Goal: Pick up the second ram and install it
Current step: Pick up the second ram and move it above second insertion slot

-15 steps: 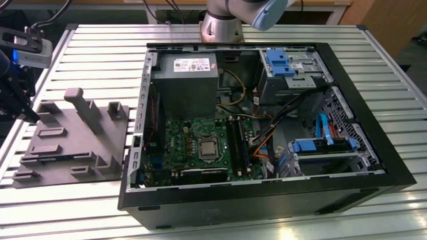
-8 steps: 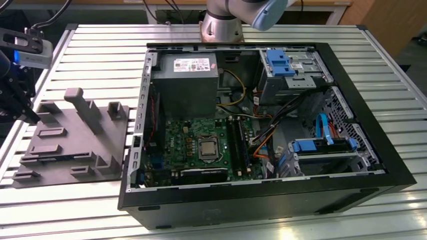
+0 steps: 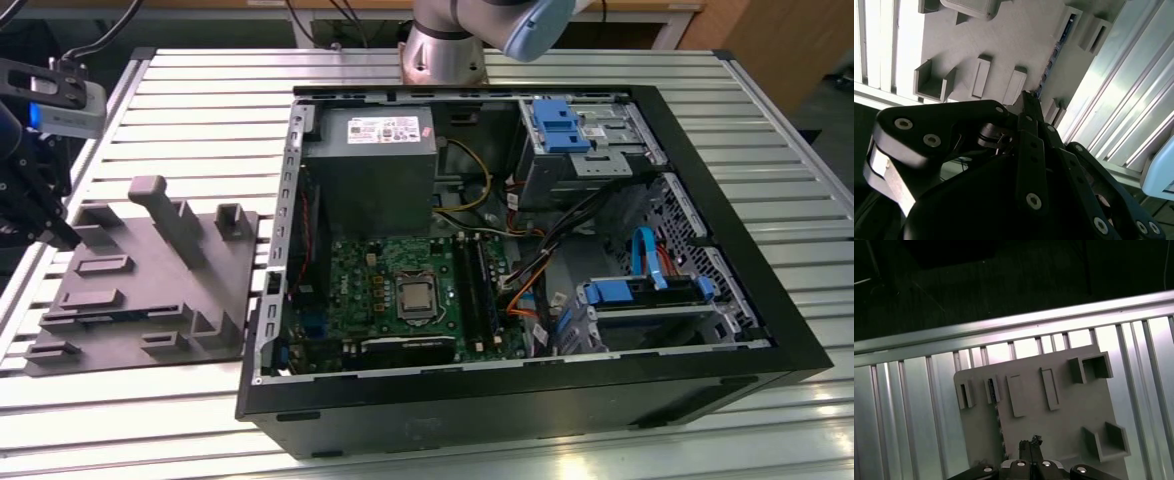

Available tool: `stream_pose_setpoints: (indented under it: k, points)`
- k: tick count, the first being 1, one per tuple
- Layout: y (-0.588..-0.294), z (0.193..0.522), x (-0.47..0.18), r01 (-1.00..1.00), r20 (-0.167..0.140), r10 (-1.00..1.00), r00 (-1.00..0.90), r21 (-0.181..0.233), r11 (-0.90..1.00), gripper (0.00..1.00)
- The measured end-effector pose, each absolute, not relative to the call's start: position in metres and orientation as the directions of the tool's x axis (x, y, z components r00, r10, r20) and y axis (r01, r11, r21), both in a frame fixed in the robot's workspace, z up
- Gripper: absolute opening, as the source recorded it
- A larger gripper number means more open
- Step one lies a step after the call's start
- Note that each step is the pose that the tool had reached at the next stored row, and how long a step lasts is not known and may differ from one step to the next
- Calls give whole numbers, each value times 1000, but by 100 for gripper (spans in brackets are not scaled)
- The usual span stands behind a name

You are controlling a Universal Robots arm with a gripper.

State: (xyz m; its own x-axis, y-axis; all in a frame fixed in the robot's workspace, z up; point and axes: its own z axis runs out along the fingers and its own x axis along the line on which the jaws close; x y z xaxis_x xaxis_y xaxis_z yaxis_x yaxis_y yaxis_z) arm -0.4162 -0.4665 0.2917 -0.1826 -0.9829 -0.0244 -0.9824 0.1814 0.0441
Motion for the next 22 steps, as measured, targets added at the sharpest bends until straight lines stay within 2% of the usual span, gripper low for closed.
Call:
stream_pose_setpoints:
  k: [22]
  points:
    - [-467, 287, -419, -989, -24, -990, -141, 44, 139, 11]
